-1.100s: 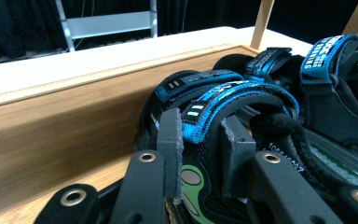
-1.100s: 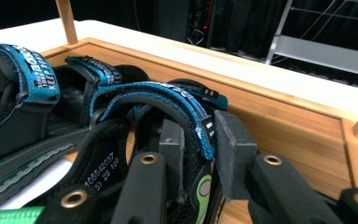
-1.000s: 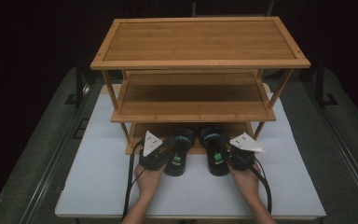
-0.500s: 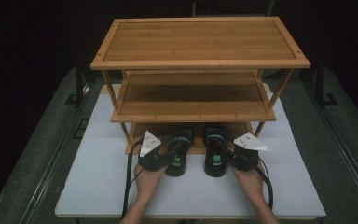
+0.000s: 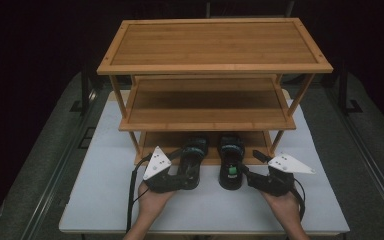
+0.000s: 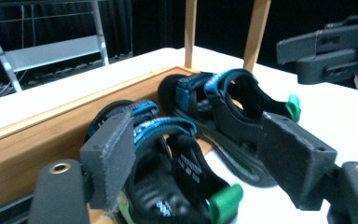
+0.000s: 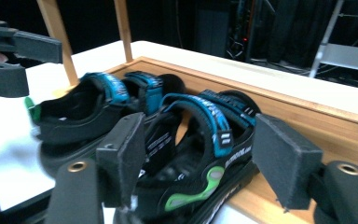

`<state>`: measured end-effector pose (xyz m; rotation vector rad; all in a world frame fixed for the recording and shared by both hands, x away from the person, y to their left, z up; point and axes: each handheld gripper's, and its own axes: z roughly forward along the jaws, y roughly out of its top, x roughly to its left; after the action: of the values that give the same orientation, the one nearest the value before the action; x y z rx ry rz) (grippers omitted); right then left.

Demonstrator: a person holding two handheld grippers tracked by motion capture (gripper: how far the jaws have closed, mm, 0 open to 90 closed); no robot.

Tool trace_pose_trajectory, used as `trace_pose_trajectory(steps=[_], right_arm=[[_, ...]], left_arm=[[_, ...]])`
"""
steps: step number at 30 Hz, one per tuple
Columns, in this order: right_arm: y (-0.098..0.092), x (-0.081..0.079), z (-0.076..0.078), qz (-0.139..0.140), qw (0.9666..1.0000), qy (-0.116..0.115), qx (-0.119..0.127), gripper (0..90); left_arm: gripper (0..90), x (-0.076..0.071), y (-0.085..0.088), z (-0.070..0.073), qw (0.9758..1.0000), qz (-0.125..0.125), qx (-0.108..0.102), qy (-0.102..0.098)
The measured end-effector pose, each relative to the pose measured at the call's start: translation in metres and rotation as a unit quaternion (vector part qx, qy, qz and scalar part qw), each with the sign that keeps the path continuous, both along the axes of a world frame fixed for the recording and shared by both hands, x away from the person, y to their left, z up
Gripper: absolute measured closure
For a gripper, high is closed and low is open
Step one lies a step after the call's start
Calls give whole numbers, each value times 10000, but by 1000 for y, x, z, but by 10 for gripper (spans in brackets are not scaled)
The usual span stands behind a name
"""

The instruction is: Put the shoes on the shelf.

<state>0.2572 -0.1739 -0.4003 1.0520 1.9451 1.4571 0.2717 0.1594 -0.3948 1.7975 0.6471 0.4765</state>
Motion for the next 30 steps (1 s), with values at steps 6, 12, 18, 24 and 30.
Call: trace_pose_trajectory(steps=[6, 12, 18, 24, 30], right_arm=[[-7, -15, -9, 344, 9990, 265, -89, 252], [-5, -19, -26, 419, 9967, 635, -280, 189], [5, -14, -36, 482, 9936, 845, -583, 186], [15, -9, -42, 450, 9885, 1132, -894, 187], [20, -4, -46, 456, 9854, 1273, -1034, 182]], left_arm=[[180, -10, 12, -8, 9998, -62, 183, 93], [158, -14, 19, -22, 9987, -74, 388, 327], [158, -10, 16, -37, 9954, -101, 727, 618], [159, -5, 10, -47, 9906, -97, 1054, 872], [158, -2, 7, -49, 9868, -96, 1321, 931]])
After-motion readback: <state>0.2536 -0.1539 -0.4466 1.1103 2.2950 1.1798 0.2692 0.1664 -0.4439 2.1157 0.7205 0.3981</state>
